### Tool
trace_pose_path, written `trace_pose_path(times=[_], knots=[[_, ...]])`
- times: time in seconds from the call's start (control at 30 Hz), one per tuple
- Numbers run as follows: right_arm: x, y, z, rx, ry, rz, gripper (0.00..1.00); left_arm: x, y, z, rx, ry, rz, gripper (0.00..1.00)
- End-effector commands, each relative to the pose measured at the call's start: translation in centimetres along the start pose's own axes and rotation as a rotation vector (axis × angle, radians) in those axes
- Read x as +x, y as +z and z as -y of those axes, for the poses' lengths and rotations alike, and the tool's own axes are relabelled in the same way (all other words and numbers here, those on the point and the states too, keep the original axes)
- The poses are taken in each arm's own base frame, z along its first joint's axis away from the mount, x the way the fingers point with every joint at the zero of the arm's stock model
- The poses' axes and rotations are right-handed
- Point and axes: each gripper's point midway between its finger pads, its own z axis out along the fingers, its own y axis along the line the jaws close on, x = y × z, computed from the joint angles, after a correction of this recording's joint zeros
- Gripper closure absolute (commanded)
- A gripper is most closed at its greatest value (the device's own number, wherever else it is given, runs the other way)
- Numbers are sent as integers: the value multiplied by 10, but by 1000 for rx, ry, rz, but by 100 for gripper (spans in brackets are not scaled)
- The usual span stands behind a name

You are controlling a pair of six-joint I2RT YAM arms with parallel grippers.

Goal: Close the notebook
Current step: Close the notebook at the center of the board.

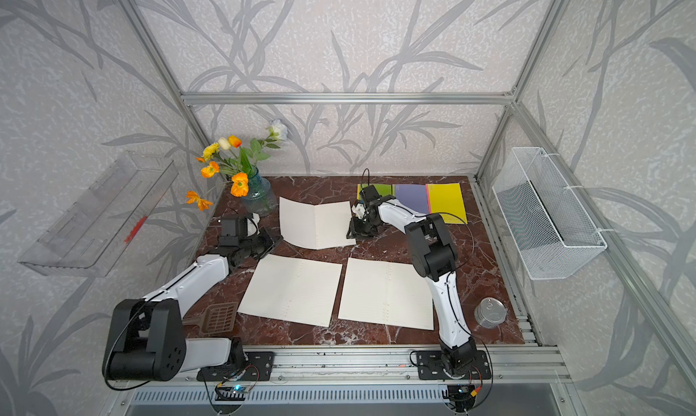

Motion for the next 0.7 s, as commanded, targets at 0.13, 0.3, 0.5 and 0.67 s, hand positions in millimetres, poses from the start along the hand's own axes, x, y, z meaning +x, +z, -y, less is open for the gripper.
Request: trace_pose_path(times=[0.13, 0.3, 0.5, 0.67], knots=[[11, 7, 1, -4, 12, -22, 58, -15, -5, 31, 117, 5, 26, 98], [11, 8, -1, -13, 10, -22, 59, -15, -4, 40, 151, 3, 25, 98], [12, 10, -3, -19, 9, -27, 58, -13, -4, 51, 178, 18, 16, 98], [12, 11, -4, -22, 8, -29, 58, -10, 0, 60, 195, 33, 0, 98]])
